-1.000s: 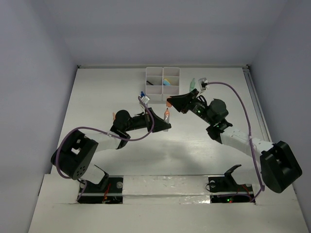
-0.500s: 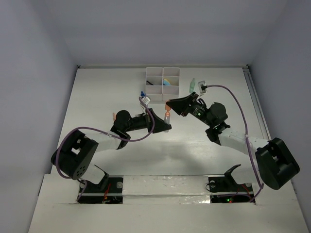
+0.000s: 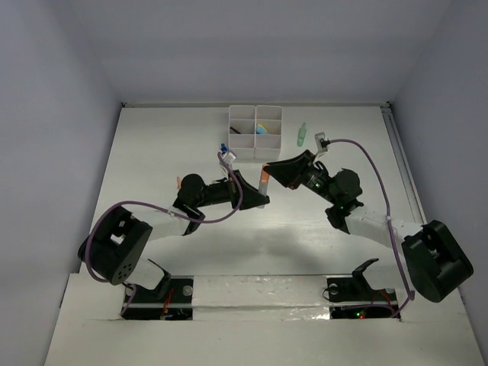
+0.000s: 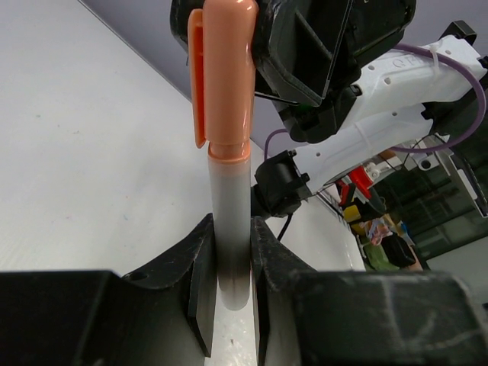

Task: Sort the stationery into containers
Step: Close the pen cap on the pen.

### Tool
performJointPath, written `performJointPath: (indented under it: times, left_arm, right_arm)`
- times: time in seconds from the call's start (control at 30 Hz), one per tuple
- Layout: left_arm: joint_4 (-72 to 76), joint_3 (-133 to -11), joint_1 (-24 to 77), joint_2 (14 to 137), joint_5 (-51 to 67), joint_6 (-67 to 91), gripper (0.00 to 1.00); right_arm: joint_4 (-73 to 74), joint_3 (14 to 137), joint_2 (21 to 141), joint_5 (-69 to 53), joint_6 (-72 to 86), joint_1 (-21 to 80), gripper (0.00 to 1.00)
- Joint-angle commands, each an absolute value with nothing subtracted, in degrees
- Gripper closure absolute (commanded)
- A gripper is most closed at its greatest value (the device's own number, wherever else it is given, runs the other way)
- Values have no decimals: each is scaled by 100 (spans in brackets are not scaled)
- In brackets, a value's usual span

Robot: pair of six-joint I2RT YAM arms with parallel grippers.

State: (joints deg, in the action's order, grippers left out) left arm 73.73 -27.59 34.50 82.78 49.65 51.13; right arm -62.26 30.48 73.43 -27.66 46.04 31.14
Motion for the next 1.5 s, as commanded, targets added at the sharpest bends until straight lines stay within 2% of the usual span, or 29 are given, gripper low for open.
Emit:
performJointPath:
  times: [0.0, 0.1, 0.5, 0.87, 1.03, 1.47]
  left_arm:
    - [9984, -2786, 3419, 8077, 4878, 5281, 100]
    - [10125, -2830, 3419, 8007, 4816, 5414, 100]
    - [10450, -3006, 3472, 7524, 4807, 5976, 100]
    - [8869, -2856, 3524, 6786, 4562, 4993, 100]
    - [8701, -3041, 3524, 6706, 4570, 4948, 100]
    - [8429, -3761, 3367, 6750, 4553, 4939, 100]
  right_arm:
    - [-6881, 2997, 7216, -3173, 4859, 3120, 100]
    - [-7163, 2944, 7330, -3348, 5036, 3120, 100]
    - [-6232, 2997, 7286, -3972, 5027, 3401, 100]
    - [-3429, 3409, 6531, -4500, 4536, 3401, 100]
    - [-2350, 3533, 6530, -4483, 4052, 3585, 100]
    - [-2048, 2752, 6390, -3929, 3797, 4289, 100]
